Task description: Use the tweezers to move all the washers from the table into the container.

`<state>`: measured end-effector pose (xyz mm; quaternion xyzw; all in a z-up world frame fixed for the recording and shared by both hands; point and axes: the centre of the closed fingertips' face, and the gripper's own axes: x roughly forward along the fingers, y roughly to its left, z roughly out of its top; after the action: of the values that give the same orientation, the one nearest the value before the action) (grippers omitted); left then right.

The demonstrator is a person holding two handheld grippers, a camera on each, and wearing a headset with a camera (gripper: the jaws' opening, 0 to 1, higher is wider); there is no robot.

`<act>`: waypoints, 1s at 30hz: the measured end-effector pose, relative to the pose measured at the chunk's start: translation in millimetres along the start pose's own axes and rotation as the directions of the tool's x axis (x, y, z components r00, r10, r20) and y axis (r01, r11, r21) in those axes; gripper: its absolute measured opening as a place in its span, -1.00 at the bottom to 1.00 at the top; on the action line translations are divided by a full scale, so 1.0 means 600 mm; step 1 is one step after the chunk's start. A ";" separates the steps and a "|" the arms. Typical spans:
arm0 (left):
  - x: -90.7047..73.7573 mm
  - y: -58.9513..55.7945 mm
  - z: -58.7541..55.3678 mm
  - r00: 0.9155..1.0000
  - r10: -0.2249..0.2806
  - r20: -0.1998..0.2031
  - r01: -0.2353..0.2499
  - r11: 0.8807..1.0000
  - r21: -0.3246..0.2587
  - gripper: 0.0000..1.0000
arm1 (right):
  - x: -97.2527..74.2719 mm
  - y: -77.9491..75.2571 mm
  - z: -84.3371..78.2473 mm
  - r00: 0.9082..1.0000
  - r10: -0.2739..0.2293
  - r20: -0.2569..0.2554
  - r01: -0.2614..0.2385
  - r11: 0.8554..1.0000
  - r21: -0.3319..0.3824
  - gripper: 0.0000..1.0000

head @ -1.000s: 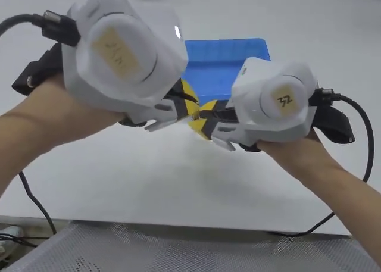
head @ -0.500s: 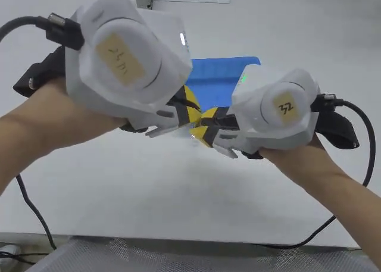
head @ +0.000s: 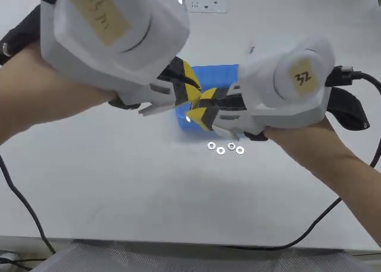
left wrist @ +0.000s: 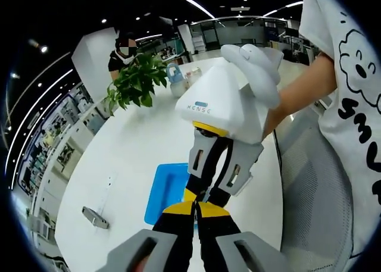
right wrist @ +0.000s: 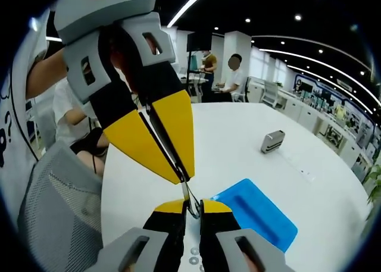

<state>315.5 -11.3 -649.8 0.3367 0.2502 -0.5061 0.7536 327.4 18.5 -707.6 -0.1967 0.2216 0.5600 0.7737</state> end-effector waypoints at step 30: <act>0.074 0.052 -0.063 0.998 0.059 -0.015 -0.059 0.998 -0.024 -1.00 | 0.081 -0.058 -0.050 0.998 -0.051 -0.026 0.052 0.998 0.021 -0.91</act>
<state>359.1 -1.0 -698.5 0.3384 0.2520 -0.4780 0.7704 369.9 29.3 -757.8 -0.2013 0.2324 0.5350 0.7869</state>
